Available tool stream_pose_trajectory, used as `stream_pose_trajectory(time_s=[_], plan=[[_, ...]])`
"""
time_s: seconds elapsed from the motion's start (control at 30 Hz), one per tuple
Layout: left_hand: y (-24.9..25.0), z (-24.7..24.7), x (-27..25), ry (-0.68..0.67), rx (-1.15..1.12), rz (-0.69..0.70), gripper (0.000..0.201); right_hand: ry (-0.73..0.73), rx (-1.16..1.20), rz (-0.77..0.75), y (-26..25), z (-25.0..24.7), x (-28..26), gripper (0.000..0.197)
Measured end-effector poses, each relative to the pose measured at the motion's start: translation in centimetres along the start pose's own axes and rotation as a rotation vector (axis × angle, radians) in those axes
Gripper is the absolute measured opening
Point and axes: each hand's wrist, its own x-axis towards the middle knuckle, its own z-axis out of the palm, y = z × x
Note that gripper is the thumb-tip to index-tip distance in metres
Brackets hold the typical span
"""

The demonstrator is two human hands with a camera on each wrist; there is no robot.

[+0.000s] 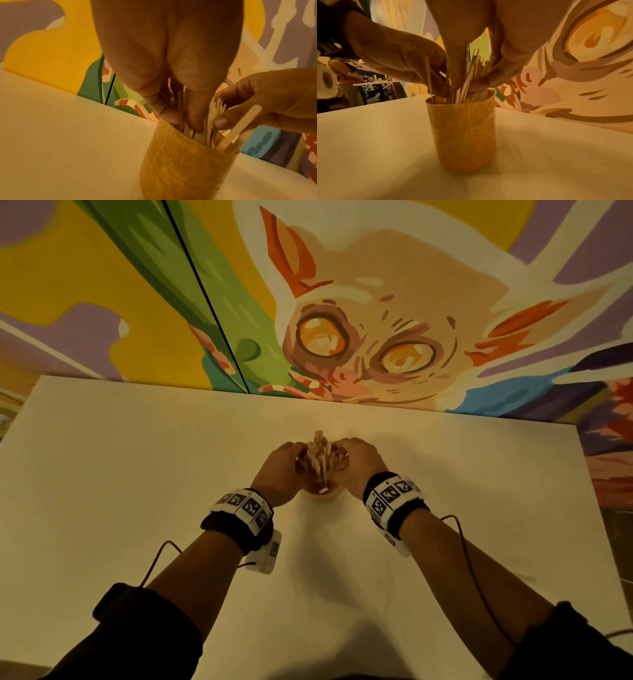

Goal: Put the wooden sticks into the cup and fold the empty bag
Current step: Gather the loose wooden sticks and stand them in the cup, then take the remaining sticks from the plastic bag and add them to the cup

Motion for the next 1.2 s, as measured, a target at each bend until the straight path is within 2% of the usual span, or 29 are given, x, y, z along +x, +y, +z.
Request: stream_pose_trajectory(time_s=[0.13, 0.27, 0.43, 0.53, 0.67, 0.73, 0.83, 0.97, 1.1, 1.2], plan=[[0.1, -0.6, 0.2, 0.021, -0.054, -0.003, 0.031, 0.024, 0.112, -0.031, -0.1, -0.4, 0.1, 0.046], [0.3, -1.1, 0.3, 0.025, -0.018, -0.002, 0.034, 0.006, 0.118, -0.051, 0.2, -0.7, 0.2, 0.05], [-0.7, -1.2, -0.3, 0.072, 0.003, -0.002, 0.064, -0.053, 0.144, -0.07, 1.7, -1.8, -0.7, 0.069], [-0.5, -1.4, -1.4, 0.126, 0.018, 0.0, 0.073, -0.016, 0.15, -0.103, 2.6, -3.3, -1.9, 0.064], [1.5, -1.7, -3.7, 0.306, -0.029, 0.079, 0.057, 0.084, 0.223, -0.128, 4.0, -6.3, -4.9, 0.047], [3.3, -1.0, -5.4, 0.311, -0.057, 0.126, 0.043, 0.122, 0.29, -0.112, 4.9, -8.1, -7.0, 0.039], [6.3, 1.4, -8.0, 0.168, -0.072, 0.187, 0.024, 0.171, 0.393, -0.059, 7.1, -10.6, -10.5, 0.03], [9.2, 7.3, -10.5, -0.094, -0.044, 0.261, 0.018, 0.242, 0.439, 0.039, 12.2, -12.5, -15.5, 0.023], [11.1, 14.7, -12.0, -0.356, -0.011, 0.278, 0.018, 0.273, 0.405, 0.205, 19.4, -12.3, -19.8, 0.022], [12.7, 19.9, -12.5, -0.512, 0.047, 0.213, 0.026, 0.262, 0.322, 0.389, 25.1, -11.2, -22.0, 0.032]])
